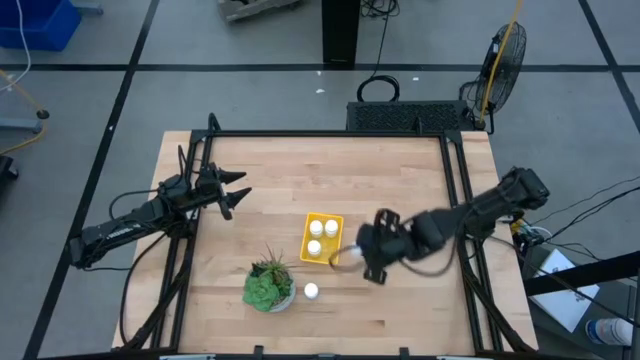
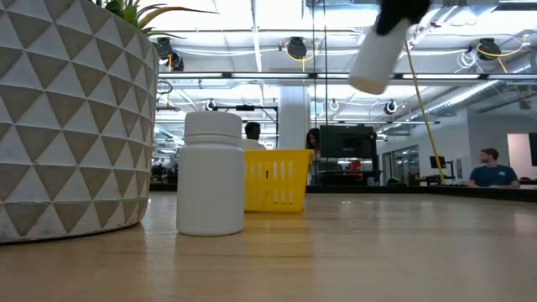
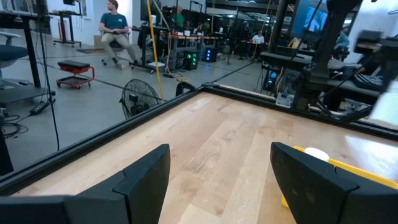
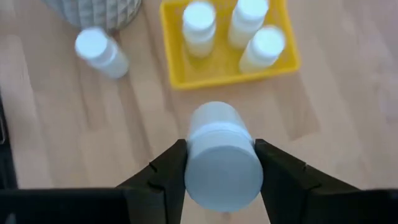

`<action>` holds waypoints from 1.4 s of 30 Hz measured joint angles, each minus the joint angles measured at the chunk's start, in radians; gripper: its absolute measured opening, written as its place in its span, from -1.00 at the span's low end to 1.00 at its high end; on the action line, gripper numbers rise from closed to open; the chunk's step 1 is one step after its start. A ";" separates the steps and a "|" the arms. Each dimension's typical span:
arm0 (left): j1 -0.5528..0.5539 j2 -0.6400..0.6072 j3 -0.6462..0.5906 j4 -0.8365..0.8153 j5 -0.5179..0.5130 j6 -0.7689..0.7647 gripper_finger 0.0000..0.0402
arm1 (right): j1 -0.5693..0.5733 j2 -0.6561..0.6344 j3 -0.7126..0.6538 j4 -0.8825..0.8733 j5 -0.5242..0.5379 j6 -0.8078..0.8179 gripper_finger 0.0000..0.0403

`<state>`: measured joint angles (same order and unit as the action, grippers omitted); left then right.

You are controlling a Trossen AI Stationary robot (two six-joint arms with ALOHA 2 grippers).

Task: Pick and place pill bottles into a basket
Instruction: Put the white pill bottle into the yellow bin

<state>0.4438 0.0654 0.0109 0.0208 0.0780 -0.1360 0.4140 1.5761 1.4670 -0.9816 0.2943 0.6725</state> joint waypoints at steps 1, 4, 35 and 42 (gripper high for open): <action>0.000 0.000 0.000 0.000 0.000 0.000 0.41 | -0.031 -0.003 0.001 0.015 -0.014 -0.038 -0.25; 0.000 0.000 0.000 0.000 0.000 0.000 0.41 | -0.108 -0.002 0.008 0.039 -0.062 -0.146 -0.25; 0.000 0.061 0.000 0.002 -0.001 0.000 0.41 | -0.310 0.263 0.232 0.055 -0.297 -0.546 -0.25; 0.000 0.061 0.000 0.003 0.000 0.000 0.41 | -0.309 0.321 0.233 0.103 -0.351 -0.562 -0.25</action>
<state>0.4438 0.1265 0.0105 0.0238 0.0776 -0.1357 0.1047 1.8974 1.7004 -0.8783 -0.0572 0.1107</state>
